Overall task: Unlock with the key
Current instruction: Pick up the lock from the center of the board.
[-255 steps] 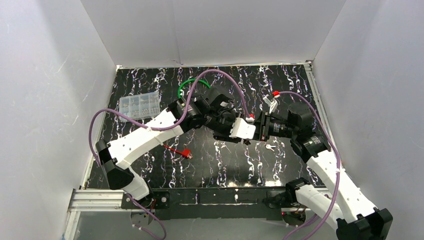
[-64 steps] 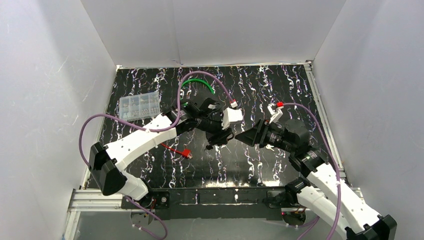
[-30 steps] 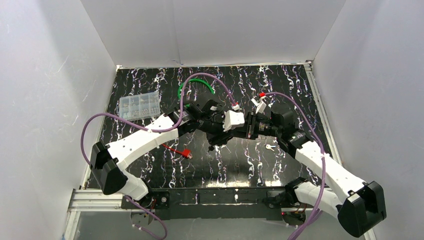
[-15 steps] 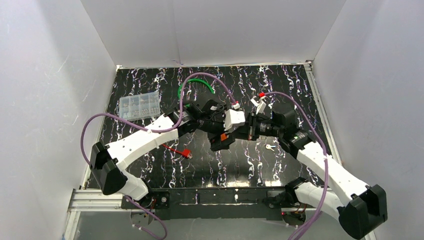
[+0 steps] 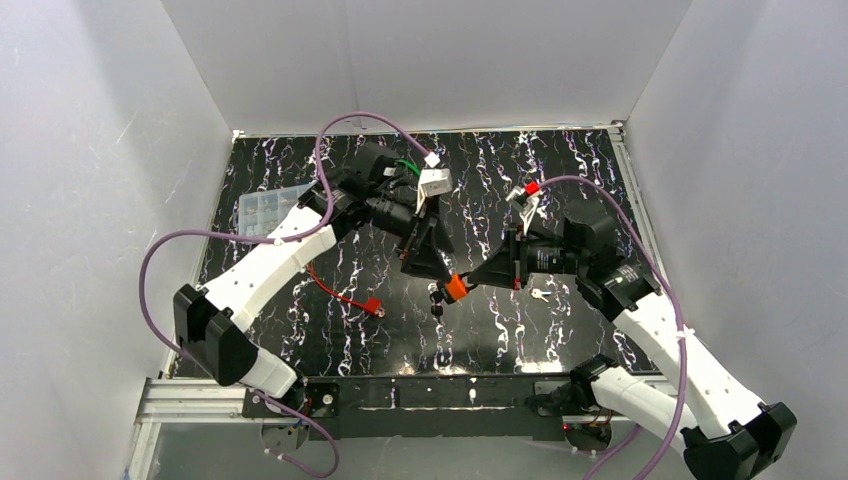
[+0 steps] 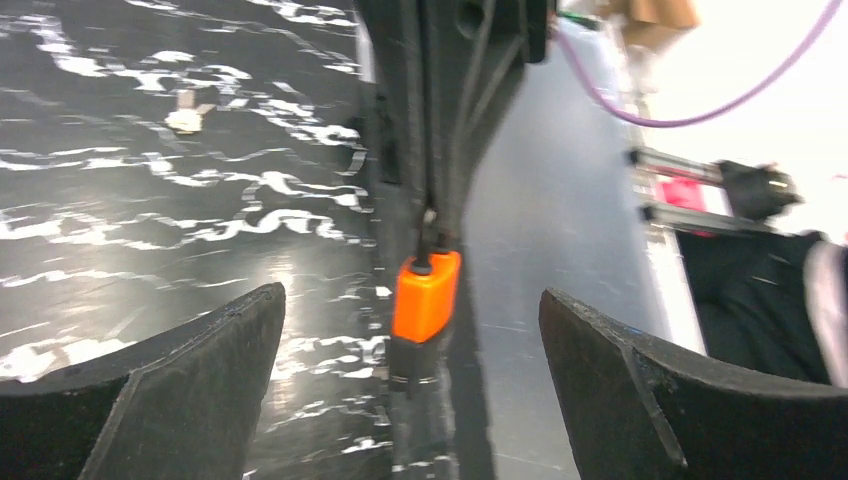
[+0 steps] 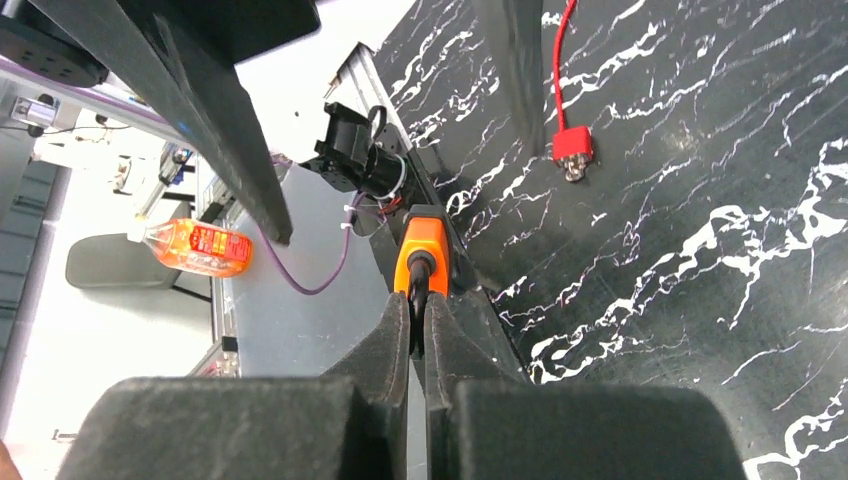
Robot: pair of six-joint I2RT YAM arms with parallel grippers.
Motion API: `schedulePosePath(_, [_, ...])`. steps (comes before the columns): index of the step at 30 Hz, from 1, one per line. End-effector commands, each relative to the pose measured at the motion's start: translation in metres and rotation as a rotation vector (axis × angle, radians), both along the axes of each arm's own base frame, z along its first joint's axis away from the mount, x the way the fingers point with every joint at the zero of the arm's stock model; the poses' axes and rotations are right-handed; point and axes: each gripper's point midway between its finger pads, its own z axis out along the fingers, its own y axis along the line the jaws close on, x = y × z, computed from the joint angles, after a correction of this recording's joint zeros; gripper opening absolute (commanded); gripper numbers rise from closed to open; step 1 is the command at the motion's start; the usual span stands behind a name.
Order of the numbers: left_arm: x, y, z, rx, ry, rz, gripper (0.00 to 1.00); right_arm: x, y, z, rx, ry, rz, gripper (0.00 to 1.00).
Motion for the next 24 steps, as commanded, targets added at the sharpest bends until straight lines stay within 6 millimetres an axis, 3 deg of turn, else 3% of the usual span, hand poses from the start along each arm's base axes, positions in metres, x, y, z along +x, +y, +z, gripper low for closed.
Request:
schedulePosePath(1, [-0.051, 0.002, 0.026, -0.084, 0.225, -0.209, 0.98, -0.007, 0.001, 0.052, 0.069, -0.182, 0.078, 0.01])
schedulePosePath(11, [-0.063, -0.011, 0.012, -0.044, 0.202, -0.246, 0.97, -0.006, 0.006, 0.075, 0.06, -0.238, 0.132, 0.01])
schedulePosePath(13, [-0.061, -0.014, 0.01, -0.037, 0.189, -0.242, 0.87, -0.007, 0.007, 0.077, 0.058, -0.242, 0.146, 0.01])
schedulePosePath(16, [-0.057, -0.019, 0.006, -0.013, 0.182, -0.223, 0.61, -0.01, 0.008, 0.076, 0.04, -0.243, 0.164, 0.01])
schedulePosePath(24, [-0.059, -0.02, 0.002, 0.018, 0.114, -0.221, 0.47, -0.017, 0.005, 0.077, -0.012, -0.24, 0.207, 0.01])
